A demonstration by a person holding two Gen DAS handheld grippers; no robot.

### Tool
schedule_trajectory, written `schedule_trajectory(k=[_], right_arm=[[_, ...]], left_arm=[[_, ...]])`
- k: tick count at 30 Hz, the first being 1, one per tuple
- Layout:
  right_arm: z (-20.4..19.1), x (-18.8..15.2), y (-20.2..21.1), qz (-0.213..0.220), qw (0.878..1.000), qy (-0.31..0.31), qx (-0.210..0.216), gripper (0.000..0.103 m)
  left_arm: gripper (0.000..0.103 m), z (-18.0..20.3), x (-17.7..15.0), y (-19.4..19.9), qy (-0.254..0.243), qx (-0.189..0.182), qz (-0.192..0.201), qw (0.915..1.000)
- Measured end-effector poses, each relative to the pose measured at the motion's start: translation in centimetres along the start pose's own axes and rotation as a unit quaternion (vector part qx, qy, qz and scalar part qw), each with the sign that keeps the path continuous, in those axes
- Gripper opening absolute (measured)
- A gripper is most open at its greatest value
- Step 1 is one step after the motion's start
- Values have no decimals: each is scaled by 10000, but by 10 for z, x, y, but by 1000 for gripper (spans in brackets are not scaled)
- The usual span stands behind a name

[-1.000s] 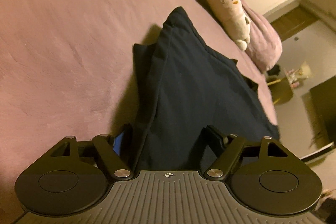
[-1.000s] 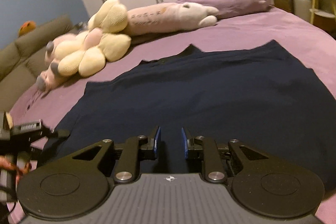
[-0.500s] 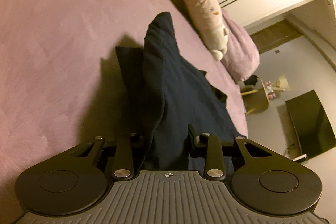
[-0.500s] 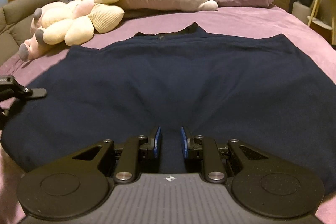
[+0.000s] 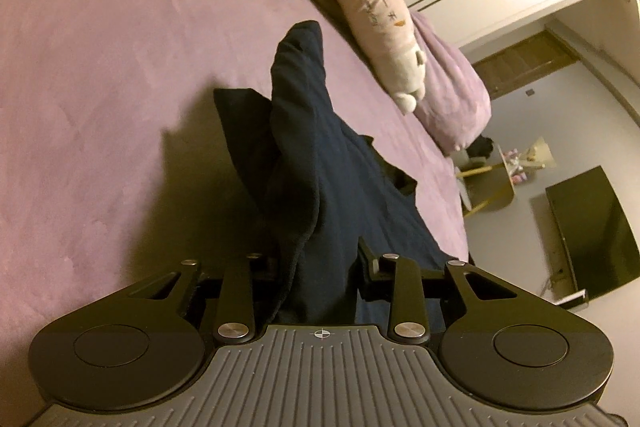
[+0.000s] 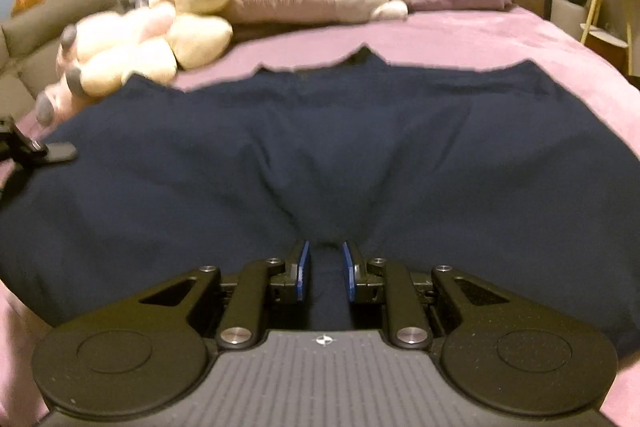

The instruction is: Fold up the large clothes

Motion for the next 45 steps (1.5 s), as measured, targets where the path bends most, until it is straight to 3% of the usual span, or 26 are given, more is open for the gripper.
schedule_trajectory(k=[2,5,9,15,21,23,25,27,31,35,38,42,45], right_arm=[[-3,-5,3,58,10000,14,77,18],[3,-21,-16,-394,9990,-118,191,18],[12,-9,-12,-434,9960,-599,492,18],[35,-2,25,111,9892,-1269,726,19],[76,8,60,591,9834,-1618,564,19],[94,8,66,666,9813,-1746,457,19],[109,7,73,737,9797,-1832,335,19],[124,7,81,822,9777,-1921,231,19],[145,15,100,1124,9720,-2062,103,20],[147,43,107,1435,9654,-2128,465,21],[142,64,94,1450,9621,-2162,809,21],[140,71,64,1133,9613,-2261,1096,21],[144,49,39,538,9756,-2027,644,20]], left_arm=[[34,8,-1,0,-27,-25,-41,10000],[33,25,-2,3,-58,-147,-75,9998],[33,60,-1,6,23,-395,-136,9991],[34,137,-20,-21,-135,-918,-355,9950],[39,199,-80,-101,-855,-1088,-845,9868],[44,206,-103,-130,-1037,-1095,-983,9837],[64,211,-123,-153,-1152,-1214,-1044,9804],[71,213,-140,-168,-1257,-1384,-1045,9768],[75,220,-154,-166,-1803,-1380,-705,9713],[78,213,-150,-153,-1437,-1613,-570,9747],[78,212,-156,-148,-1500,-1710,-543,9723],[78,210,-160,-140,-1586,-1669,-547,9716],[78,212,-150,-127,-1428,-1659,-607,9738]])
Point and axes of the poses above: each gripper's, at about its wrist camera, not at the fingertips, and y roughly against the way its jaws point, z to its right, x to its top, the point moved 9 cm from there along -y, roughly the way its jaws point, and after that the axes turned 5 degrees about x, right-handed, at the moved point
